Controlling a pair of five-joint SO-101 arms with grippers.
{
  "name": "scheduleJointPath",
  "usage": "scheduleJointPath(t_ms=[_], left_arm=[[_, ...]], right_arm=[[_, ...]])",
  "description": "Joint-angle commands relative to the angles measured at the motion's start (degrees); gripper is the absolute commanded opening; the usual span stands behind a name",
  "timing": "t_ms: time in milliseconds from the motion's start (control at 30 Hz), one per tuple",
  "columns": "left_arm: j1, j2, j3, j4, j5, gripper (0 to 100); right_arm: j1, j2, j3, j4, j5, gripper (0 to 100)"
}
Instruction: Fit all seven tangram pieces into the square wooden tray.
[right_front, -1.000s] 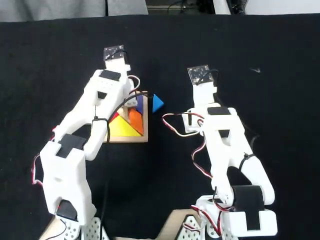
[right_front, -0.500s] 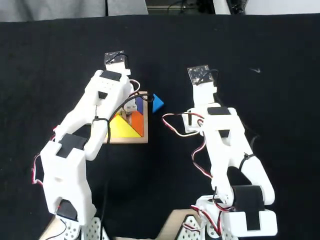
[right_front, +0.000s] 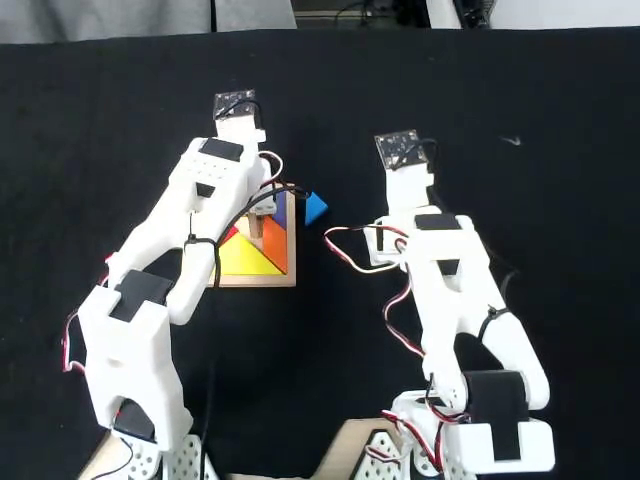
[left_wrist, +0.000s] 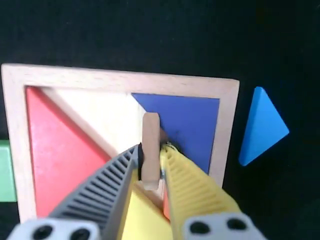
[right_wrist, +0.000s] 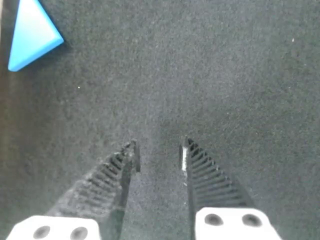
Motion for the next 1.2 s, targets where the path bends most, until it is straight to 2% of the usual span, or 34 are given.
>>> scheduleJointPath(t_ms=[0, 267, 500, 700, 1167], left_arm=[[0.75, -3.52, -0.66, -0.62, -0.44, 7], [2.15, -3.52, -0.66, 4.75, -0.44, 6], [2.24, -3.52, -0.66, 4.57, -0.44, 7], [1.80, -3.60, 0.48, 4.66, -0.53, 18], [-2.59, -4.13, 1.19, 5.01, -0.62, 18]], right_arm=[[0.35, -2.15, -0.22, -0.97, -0.26, 14.1], [0.35, -2.15, -0.22, -0.88, -0.26, 14.1], [0.35, -2.15, -0.22, -0.88, -0.26, 14.1], [0.35, -2.15, -0.22, -0.79, -0.26, 14.1], [0.35, -2.15, -0.22, -0.70, -0.26, 14.1]])
